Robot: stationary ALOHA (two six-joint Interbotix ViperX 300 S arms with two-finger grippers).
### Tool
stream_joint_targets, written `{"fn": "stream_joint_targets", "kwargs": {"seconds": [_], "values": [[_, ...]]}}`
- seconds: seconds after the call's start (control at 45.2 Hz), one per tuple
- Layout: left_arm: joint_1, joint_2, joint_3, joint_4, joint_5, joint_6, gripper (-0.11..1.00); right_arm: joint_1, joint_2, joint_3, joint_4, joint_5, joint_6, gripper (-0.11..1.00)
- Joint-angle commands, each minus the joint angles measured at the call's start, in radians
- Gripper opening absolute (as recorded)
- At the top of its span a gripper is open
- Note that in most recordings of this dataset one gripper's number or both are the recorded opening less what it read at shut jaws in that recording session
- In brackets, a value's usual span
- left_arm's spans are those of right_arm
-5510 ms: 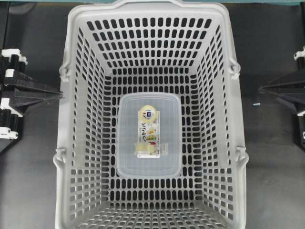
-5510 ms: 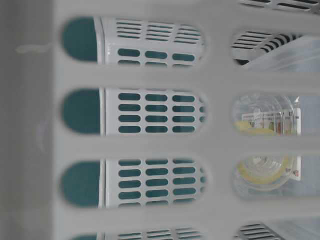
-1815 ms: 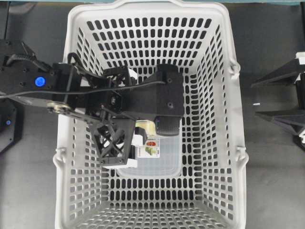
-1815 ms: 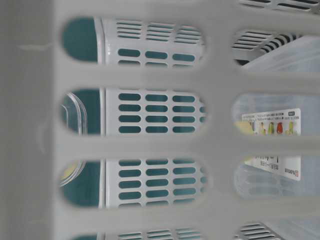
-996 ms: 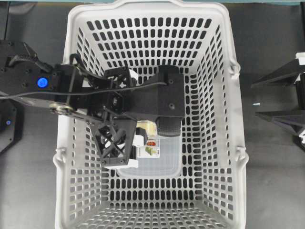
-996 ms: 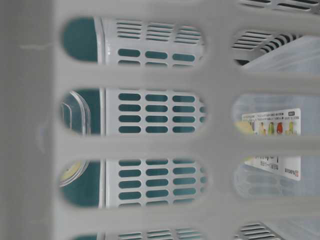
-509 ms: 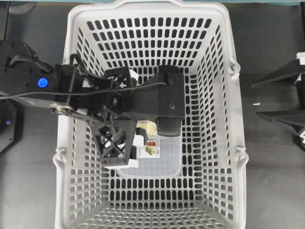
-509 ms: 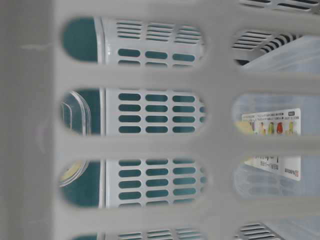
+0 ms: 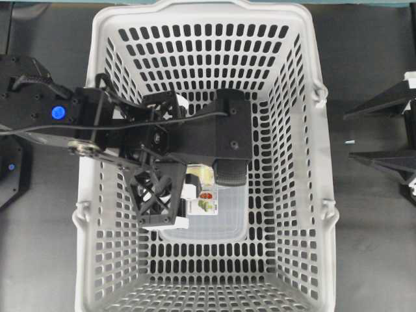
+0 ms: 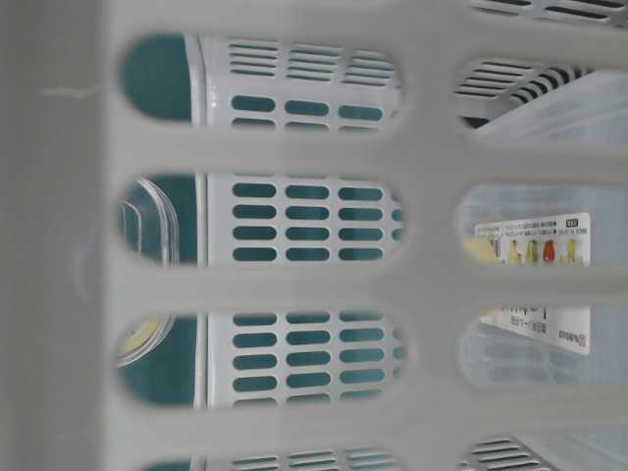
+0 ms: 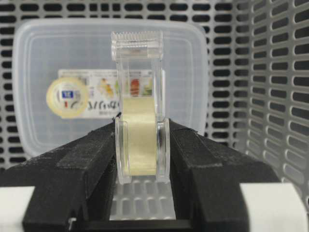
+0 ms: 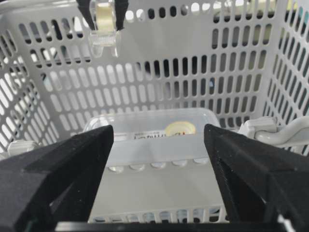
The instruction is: Pick up the tape dispenser from the shopping basket with the left arm.
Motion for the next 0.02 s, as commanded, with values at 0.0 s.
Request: {"fn": "stream_joint_targets", "kwargs": {"seconds": [0.0], "values": [[0.0, -0.012, -0.009, 0.003, -0.003, 0.002, 0.28, 0.002, 0.005, -0.008, 0.002, -0.011, 0.002, 0.73]]}}
